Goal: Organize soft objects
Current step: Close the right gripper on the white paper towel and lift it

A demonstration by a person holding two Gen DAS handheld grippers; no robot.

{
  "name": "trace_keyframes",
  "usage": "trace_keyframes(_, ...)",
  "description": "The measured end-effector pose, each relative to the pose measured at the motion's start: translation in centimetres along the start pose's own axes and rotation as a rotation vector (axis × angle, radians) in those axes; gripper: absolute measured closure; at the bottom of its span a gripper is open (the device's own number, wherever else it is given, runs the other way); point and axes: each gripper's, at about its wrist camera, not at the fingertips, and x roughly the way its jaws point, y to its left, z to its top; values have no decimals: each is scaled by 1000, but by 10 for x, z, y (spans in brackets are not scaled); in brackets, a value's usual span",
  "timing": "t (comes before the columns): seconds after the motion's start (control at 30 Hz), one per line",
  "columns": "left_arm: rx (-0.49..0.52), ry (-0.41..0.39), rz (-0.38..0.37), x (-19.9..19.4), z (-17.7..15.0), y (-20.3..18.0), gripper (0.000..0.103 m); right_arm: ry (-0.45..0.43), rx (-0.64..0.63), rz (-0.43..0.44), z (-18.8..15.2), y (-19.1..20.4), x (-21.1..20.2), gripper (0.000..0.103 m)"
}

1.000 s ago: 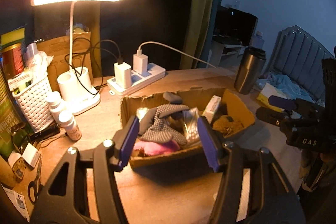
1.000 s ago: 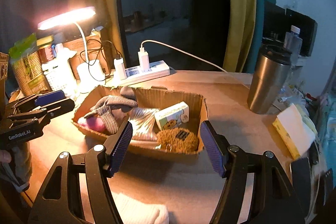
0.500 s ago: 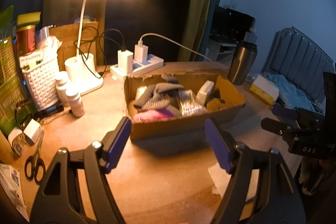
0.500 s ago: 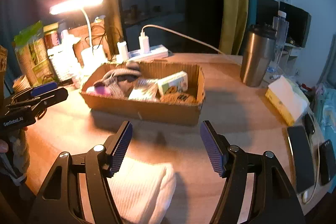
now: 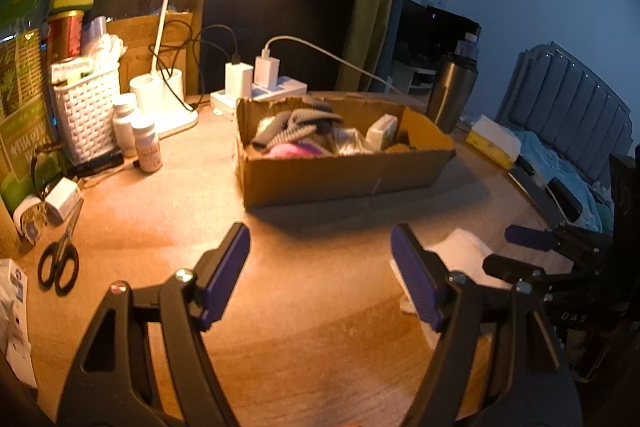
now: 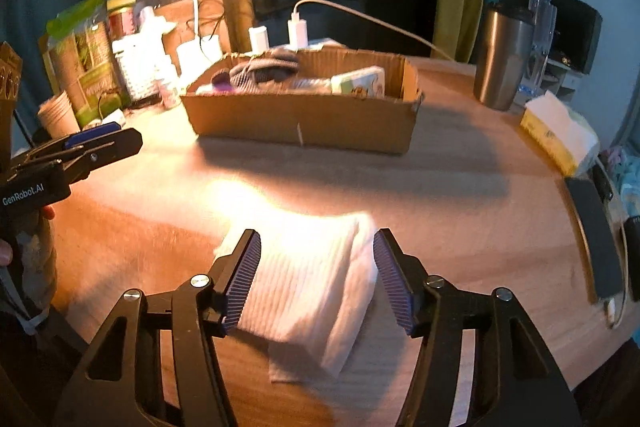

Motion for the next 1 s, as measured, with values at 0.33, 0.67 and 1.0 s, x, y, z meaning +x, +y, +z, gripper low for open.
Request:
trace_keyframes(0.33, 5, 15, -15, -3, -9, -2, 29, 60, -5, 12, -12, 8, 15, 56)
trace_keyframes(0.67, 2, 23, -16, 0, -9, 0, 29, 84, -47, 36, -14, 17, 22, 97)
trace_keyframes(1.0, 18, 15, -17, -1, -1, -8, 29, -62, -73, 65, 13, 21, -18, 99)
